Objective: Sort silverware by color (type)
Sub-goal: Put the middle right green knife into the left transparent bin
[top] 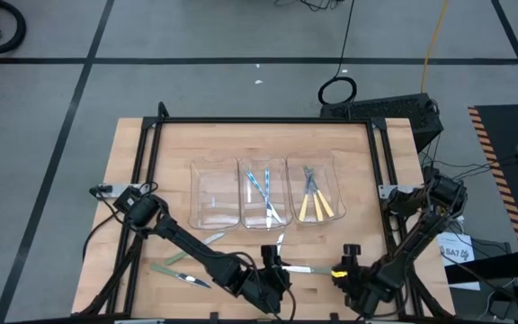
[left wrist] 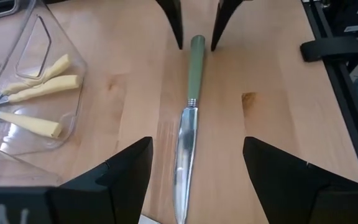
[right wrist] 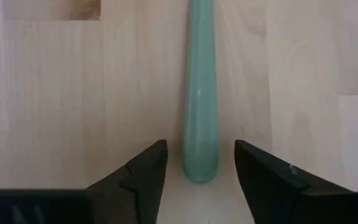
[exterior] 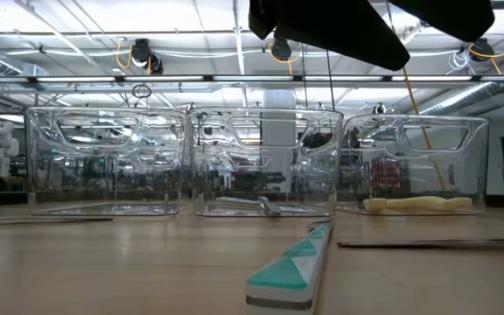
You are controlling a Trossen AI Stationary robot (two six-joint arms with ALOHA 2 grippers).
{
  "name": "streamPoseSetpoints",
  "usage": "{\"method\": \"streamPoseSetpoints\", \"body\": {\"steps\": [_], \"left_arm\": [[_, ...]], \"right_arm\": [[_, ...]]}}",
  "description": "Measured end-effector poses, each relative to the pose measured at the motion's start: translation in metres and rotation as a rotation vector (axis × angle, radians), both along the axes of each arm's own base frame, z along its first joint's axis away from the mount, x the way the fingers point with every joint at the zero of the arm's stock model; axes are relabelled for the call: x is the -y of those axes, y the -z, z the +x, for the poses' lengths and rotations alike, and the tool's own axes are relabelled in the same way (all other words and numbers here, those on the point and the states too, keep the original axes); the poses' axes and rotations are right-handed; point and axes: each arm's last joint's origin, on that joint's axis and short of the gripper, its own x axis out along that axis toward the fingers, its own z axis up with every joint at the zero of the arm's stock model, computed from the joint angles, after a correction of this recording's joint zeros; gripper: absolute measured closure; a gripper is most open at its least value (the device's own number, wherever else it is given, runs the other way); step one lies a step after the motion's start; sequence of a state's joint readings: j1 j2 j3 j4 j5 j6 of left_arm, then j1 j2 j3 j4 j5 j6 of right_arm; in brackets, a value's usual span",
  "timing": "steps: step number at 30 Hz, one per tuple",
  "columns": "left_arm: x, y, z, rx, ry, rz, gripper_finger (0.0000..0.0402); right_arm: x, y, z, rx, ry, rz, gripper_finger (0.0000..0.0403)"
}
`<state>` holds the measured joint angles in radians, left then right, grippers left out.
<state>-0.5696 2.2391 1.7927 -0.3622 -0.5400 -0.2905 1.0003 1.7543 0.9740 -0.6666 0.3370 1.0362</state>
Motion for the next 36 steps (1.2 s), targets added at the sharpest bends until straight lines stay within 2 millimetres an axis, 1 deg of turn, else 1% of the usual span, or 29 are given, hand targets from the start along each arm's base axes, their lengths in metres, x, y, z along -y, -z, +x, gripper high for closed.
{"method": "streamPoseSetpoints", "body": {"steps": [2,5,10,11,17,23,26,29,34,36], "left_arm": [[0.0,0.0,0.0,0.0,-0.001,0.001,0.0142],[0.0,0.0,0.0,0.0,0.0,0.0,0.0142],[-0.002,0.0,0.001,0.0,-0.006,-0.003,0.0142],[-0.002,0.0,0.001,0.0,-0.008,-0.004,0.0142],[-0.002,0.0,0.001,-0.001,-0.009,-0.003,0.0142],[-0.001,0.0,0.001,-0.001,-0.006,-0.004,0.0142],[-0.001,0.0,0.001,0.001,-0.009,-0.008,0.0142],[0.0,0.007,0.004,0.008,-0.002,-0.003,0.0142],[0.002,0.032,0.012,-0.01,0.033,0.02,0.0142],[-0.001,0.038,0.015,-0.013,0.035,0.027,0.0142]], "right_arm": [[0.001,0.001,0.001,-0.024,0.01,0.015,0.0241],[0.002,0.001,0.002,-0.046,0.035,0.032,0.0291],[0.003,0.002,0.002,-0.071,0.001,0.022,0.0373],[0.003,0.002,0.002,-0.07,-0.007,0.021,0.0382],[0.003,-0.001,0.002,-0.066,-0.017,0.028,0.0385],[0.004,-0.012,0.002,-0.02,-0.011,0.067,0.0385],[0.005,-0.014,0.002,-0.009,-0.011,0.059,0.0385],[0.005,-0.014,0.002,-0.007,-0.011,0.058,0.0385],[0.005,-0.014,0.002,0.0,-0.013,0.054,0.0385],[0.006,-0.014,0.002,0.001,-0.012,0.049,0.0385]]}}
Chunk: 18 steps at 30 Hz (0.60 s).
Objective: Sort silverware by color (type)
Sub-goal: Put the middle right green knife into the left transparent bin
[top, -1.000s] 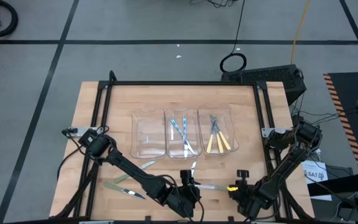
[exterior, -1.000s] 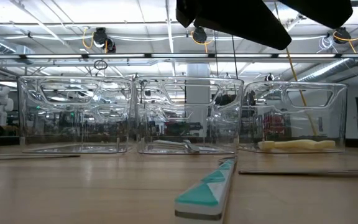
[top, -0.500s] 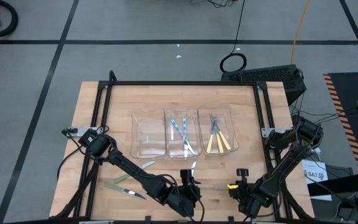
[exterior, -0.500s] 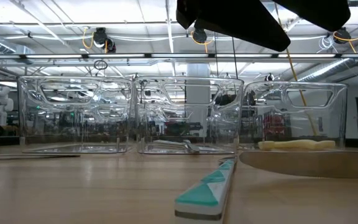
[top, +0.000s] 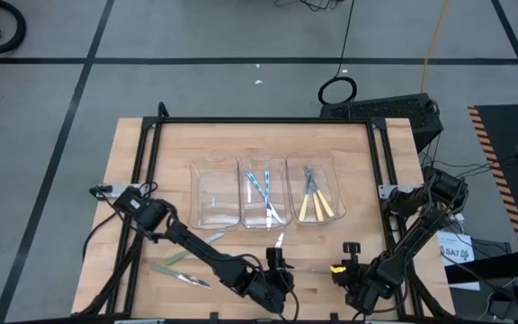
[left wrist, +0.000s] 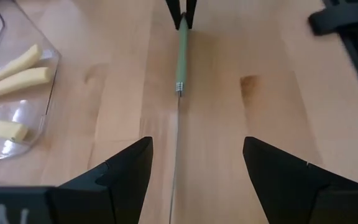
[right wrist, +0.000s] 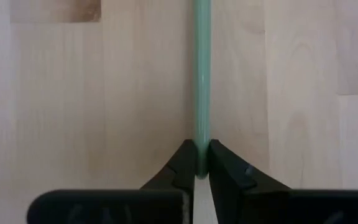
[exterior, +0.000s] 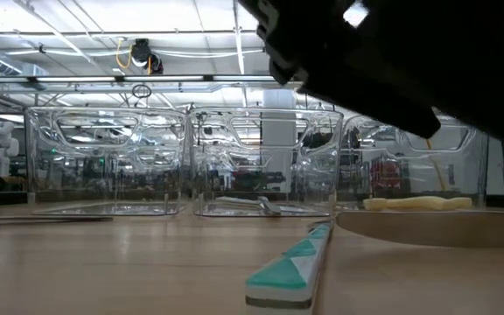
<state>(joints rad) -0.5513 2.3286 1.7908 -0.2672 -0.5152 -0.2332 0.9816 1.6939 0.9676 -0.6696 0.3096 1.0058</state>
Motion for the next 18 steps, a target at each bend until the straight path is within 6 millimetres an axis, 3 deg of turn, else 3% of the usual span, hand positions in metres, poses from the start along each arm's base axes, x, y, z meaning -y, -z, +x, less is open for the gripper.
{"method": "streamPoseSetpoints", "body": {"steps": [8,13,18], "left_arm": [[-0.017,0.005,0.011,-0.017,-0.013,-0.013,0.015],[-0.024,0.011,0.016,-0.041,0.004,-0.035,0.0192],[-0.026,0.031,0.018,-0.089,0.018,-0.014,0.0234]], "right_arm": [[0.0,0.0,0.0,0.002,-0.004,-0.001,0.0385],[0.0,0.0,0.0,0.003,-0.001,0.0,0.0385],[0.0,0.0,0.0,0.004,0.001,0.002,0.0385]]}}
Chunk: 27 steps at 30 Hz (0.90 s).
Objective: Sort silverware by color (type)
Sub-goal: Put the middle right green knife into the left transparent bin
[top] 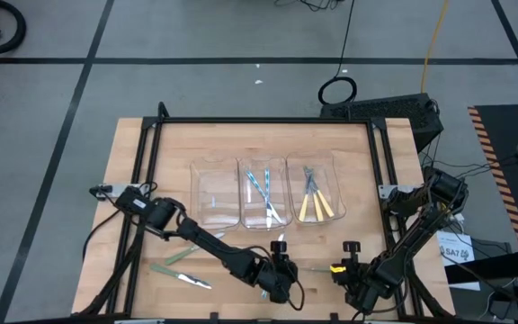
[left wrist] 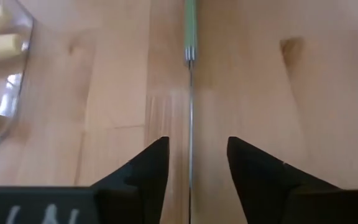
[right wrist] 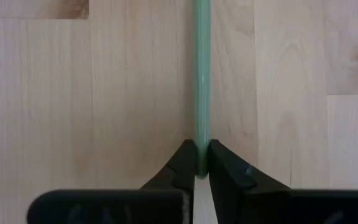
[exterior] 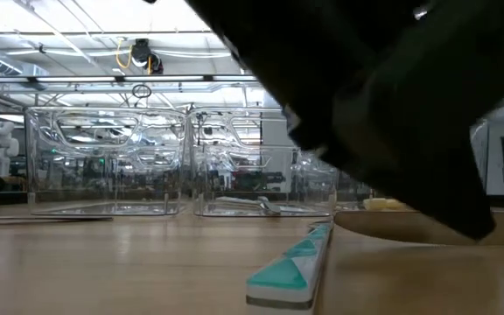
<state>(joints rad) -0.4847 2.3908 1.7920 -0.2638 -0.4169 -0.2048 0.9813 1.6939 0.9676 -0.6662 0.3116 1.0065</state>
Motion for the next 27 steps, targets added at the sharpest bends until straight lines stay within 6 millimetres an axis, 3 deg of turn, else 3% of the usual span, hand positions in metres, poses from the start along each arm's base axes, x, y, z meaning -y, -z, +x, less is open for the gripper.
{"method": "streamPoseSetpoints", "body": {"steps": [11,19,27], "left_arm": [[-0.01,0.007,0.004,-0.006,-0.035,0.046,0.0287],[-0.012,0.013,0.005,-0.03,-0.038,0.034,0.0389],[-0.01,-0.003,0.005,-0.07,-0.042,0.041,0.0393]], "right_arm": [[0.0,0.0,0.0,0.003,0.003,0.004,0.0385],[0.0,0.0,0.0,0.006,0.006,0.006,0.0376],[0.0,0.0,0.001,0.011,0.005,0.001,0.0363]]}}
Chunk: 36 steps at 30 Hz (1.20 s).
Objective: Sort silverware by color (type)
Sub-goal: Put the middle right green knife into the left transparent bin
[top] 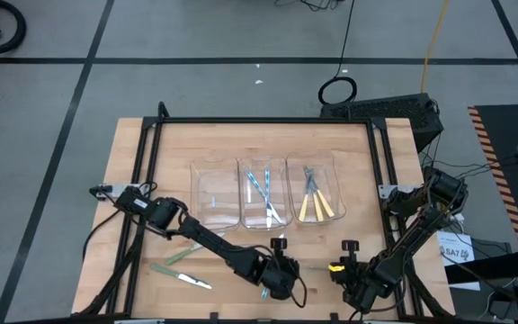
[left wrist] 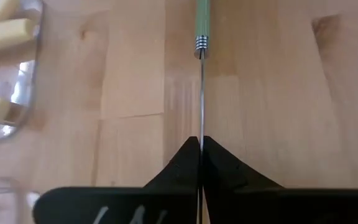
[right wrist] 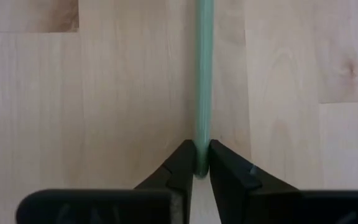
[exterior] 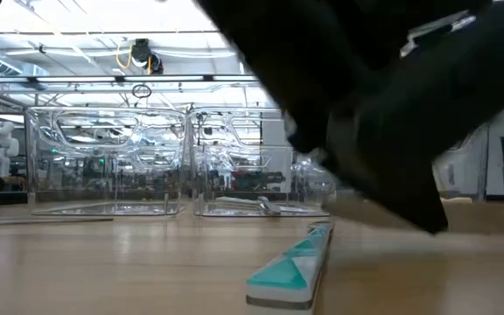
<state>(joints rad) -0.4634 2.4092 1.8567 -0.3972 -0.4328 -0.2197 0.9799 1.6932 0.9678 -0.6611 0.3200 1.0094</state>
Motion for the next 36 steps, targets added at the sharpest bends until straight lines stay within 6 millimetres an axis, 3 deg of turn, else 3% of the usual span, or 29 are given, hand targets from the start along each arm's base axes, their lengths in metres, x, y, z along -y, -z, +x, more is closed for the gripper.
{"method": "streamPoseSetpoints", "body": {"steps": [10,17,24,36], "left_arm": [[0.02,-0.057,-0.006,-0.045,-0.056,0.016,0.0395],[0.032,-0.074,-0.019,-0.072,-0.09,0.06,0.0395],[0.04,-0.087,-0.036,-0.129,-0.135,0.091,0.0396],[0.033,-0.152,-0.081,-0.11,-0.233,0.318,0.0396]], "right_arm": [[-0.006,-0.024,0.005,0.015,0.043,-0.053,0.0313],[-0.014,-0.042,0.006,0.037,0.06,-0.064,0.0299],[-0.014,-0.042,0.001,0.026,0.053,-0.089,0.0299],[-0.016,-0.042,-0.001,0.032,0.07,-0.078,0.0298]]}}
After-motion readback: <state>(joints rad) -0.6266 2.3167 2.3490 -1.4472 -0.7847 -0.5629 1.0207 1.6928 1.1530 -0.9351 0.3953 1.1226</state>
